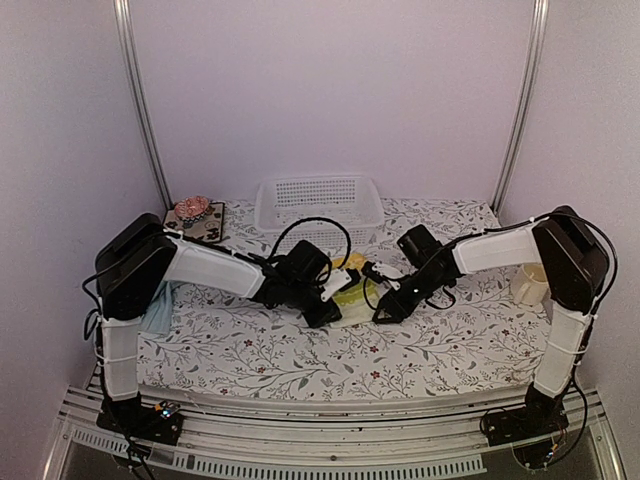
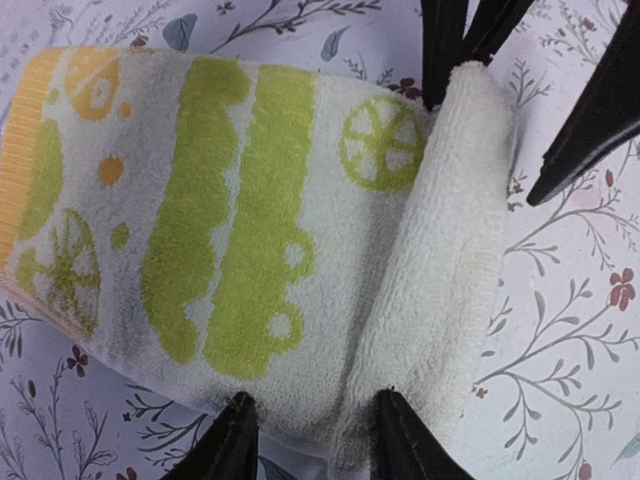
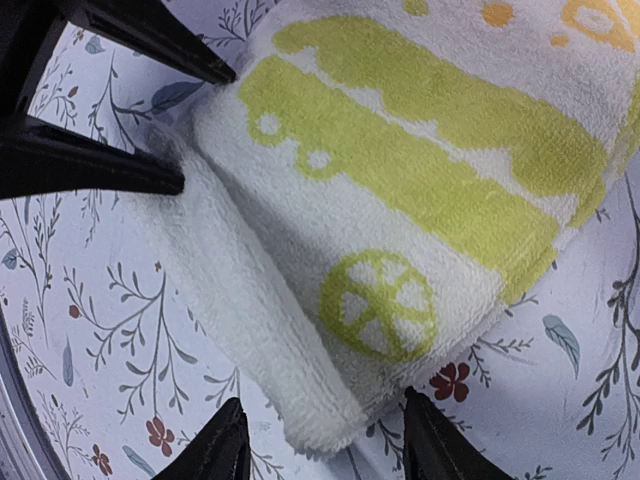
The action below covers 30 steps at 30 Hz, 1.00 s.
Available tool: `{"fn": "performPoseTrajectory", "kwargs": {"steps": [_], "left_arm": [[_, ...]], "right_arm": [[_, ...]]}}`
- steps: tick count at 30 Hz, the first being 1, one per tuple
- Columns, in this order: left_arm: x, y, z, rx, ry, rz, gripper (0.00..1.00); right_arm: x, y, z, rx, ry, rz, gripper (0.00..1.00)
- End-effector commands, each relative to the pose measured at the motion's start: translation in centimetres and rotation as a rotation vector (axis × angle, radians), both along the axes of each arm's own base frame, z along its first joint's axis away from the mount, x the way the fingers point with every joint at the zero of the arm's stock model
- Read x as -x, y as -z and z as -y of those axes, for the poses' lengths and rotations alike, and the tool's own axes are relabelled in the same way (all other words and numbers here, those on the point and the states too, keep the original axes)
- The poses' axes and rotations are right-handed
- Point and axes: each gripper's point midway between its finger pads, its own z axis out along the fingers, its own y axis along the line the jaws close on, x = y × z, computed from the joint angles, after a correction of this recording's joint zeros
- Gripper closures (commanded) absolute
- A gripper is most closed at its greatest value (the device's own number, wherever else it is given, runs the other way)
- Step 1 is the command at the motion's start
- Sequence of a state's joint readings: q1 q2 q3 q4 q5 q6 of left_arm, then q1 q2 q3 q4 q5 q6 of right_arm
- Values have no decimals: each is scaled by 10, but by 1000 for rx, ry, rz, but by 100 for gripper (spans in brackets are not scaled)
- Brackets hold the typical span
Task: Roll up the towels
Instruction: Roll the towel at the center of the board.
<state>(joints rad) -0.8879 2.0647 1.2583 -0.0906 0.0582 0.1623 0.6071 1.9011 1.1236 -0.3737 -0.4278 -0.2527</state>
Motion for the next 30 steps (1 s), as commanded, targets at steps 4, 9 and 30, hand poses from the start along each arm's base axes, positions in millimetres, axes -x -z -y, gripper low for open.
{"fn": "performPoseTrajectory", "kwargs": {"steps": [4, 9, 30], "left_arm": [[-2, 22, -12, -48, -34, -67, 58], [-3, 16, -7, -18, -27, -79, 58], [-11, 23, -10, 18, -45, -261, 59]], "right_arm": [[-16, -36, 18, -12, -2, 277, 43], [-8, -51, 28, -4, -82, 489, 41], [10, -15, -8, 249, -546, 964, 45]]}}
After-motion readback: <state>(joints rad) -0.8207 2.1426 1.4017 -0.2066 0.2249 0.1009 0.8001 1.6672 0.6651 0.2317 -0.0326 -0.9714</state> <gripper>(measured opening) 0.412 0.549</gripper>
